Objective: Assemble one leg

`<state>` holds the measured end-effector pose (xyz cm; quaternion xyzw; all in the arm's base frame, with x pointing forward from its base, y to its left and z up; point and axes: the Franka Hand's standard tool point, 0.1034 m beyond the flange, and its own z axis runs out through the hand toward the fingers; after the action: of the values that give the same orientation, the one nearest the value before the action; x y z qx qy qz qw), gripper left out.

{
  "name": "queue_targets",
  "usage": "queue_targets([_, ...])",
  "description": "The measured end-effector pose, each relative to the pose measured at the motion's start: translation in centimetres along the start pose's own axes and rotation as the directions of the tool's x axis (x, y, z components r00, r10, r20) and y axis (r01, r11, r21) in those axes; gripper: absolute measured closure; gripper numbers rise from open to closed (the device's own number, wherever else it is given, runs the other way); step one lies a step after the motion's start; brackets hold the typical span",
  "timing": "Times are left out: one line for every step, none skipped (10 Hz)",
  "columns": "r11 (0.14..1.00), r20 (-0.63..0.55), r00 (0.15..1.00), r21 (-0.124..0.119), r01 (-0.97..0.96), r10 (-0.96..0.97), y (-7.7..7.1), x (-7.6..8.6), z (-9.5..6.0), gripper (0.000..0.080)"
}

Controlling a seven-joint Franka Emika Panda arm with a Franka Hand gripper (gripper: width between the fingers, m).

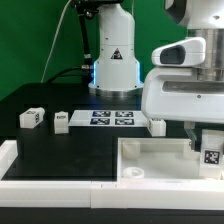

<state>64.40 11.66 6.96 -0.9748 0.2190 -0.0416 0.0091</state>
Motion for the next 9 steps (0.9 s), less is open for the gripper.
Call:
queue_targets([0.993, 0.002, 0.993, -0.003, -0.117, 0.117, 0.1, 0.0, 0.0, 0.0510])
queue_targets([0.967, 0.003, 0.967, -0.007, -0.253, 0.253, 0.3, 0.0, 0.1, 0.0510])
queue_targets([0.930, 0.002, 0.930, -0.009, -0.367, 0.367, 0.4, 0.0, 0.1, 0.0509])
queue_targets([0.893, 0.001, 0.893, -0.011, -0.451, 0.451, 0.5, 0.0, 0.1, 0.0509])
queue_targets([0.800, -0.001, 0.800, -0.018, -0.600, 0.600, 0.7, -0.1, 0.1, 0.0509])
queue_targets([0.712, 0.001, 0.712, -0.025, -0.701, 0.702, 0.8, -0.1, 0.1, 0.0509])
queue_targets([0.578, 0.026, 0.577, -0.031, -0.816, 0.816, 1.1, -0.1, 0.1, 0.0509])
queue_targets([0.448, 0.043, 0.447, -0.042, -0.893, 0.894, 1.1, -0.2, 0.1, 0.0509])
queue_targets([0.359, 0.049, 0.356, -0.050, -0.932, 0.933, 1.1, -0.3, 0.1, 0.0509])
